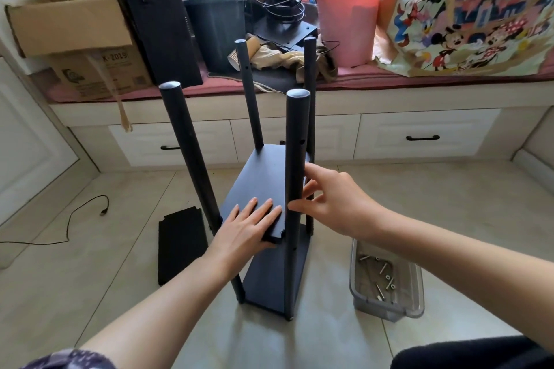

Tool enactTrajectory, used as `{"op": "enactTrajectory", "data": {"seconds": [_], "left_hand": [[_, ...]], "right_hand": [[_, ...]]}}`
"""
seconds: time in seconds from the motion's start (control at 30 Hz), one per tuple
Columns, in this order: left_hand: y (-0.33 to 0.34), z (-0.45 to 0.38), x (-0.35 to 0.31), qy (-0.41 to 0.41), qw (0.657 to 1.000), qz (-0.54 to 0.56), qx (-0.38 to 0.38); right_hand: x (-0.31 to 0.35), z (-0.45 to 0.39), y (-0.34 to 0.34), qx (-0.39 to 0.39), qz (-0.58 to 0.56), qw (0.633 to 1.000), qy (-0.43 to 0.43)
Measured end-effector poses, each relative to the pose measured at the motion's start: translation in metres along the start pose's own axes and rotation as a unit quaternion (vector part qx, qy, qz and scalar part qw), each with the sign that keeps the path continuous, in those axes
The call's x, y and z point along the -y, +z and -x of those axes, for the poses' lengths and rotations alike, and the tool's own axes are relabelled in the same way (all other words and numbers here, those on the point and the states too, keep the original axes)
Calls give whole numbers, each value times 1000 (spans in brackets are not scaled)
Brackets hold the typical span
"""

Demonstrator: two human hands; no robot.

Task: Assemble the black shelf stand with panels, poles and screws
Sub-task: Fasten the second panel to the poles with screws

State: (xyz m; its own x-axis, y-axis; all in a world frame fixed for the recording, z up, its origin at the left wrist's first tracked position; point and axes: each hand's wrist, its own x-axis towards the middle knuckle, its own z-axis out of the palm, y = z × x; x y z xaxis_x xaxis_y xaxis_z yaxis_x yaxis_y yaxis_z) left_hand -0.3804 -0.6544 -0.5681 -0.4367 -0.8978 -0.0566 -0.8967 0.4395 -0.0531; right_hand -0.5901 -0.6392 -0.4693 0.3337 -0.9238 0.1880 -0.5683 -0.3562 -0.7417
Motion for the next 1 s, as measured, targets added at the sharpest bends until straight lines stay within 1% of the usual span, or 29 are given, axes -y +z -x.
{"op": "enactTrajectory", "data": {"seconds": [0.3, 0.47, 0.57, 0.67, 0.73, 0.8, 0.87, 1.0], "left_hand": [[0, -15, -12, -16, 1000, 19, 3], [2, -15, -17, -25, 1000, 10, -15], [10, -15, -19, -20, 999, 14, -45], [23, -14, -18, -7, 993, 45, -112], [31, -14, -17, -2, 990, 28, -142], [36, -14, -15, 8, 991, 7, -137], [38, -13, -15, 13, 989, 1, -148], [40, -14, -26, -16, 986, -9, -168]], "right_hand": [[-7, -6, -5, -8, 9, 1000, 6], [-10, -10, -6, -15, 5, 1000, 16], [-12, -10, -7, -21, -4, 1000, 12], [-10, -9, -6, -26, -7, 1000, 2], [-9, -8, -6, -32, -10, 999, -5], [-10, -7, -5, -42, -16, 999, -11], [-11, -6, -3, -59, -22, 998, -10], [-15, -6, -1, -85, -43, 995, 1]]}}
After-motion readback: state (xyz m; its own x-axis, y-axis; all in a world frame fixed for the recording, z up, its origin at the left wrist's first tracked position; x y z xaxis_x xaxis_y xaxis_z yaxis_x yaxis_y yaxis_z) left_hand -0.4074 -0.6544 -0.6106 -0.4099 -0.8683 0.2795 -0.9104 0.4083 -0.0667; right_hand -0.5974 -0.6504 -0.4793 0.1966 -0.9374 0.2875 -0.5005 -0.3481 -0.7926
